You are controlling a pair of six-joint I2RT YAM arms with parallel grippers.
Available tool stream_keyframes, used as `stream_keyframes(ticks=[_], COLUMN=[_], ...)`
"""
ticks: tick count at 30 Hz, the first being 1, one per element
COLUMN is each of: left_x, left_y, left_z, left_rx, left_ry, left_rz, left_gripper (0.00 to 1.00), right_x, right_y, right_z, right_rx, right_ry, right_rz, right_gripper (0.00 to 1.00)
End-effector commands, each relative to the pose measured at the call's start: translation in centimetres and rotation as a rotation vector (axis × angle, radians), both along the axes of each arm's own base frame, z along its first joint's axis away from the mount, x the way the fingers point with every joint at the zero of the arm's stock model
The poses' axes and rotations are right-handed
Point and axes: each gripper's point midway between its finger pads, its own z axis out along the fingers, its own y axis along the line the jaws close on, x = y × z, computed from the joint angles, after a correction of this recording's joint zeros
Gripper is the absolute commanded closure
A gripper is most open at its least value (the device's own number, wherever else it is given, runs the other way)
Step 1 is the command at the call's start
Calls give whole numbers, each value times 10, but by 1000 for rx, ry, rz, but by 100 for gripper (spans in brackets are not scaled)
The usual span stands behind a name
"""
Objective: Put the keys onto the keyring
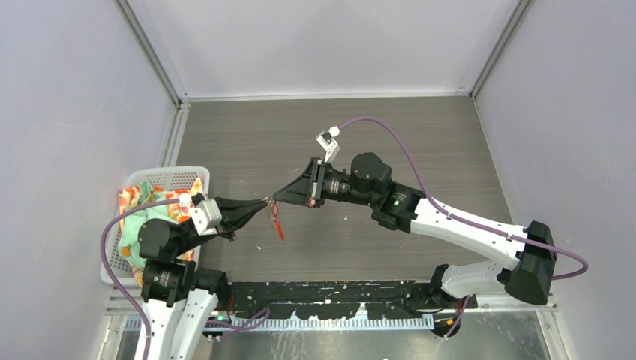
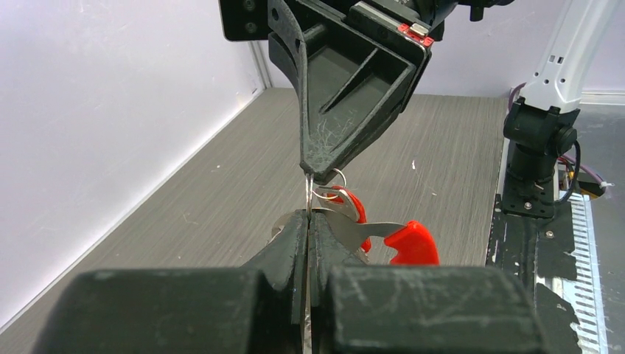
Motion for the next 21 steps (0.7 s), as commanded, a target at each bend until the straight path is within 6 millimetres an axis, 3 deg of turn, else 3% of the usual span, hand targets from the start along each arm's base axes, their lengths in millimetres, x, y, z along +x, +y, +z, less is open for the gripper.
stream_keyframes(ticks=[1, 21], left_x=[-7, -13], left_y=[-1, -3], left_z=[20, 17], left_rx=[-5, 23], left_ry=[-89, -111], left_rz=[-22, -53], left_gripper=[100, 100], right_x=[0, 0], right_y=[-4, -2], right_z=[24, 27], right_rx=[83, 123], right_ry=[-32, -23], right_rz=[-4, -1], right_gripper=[99, 99])
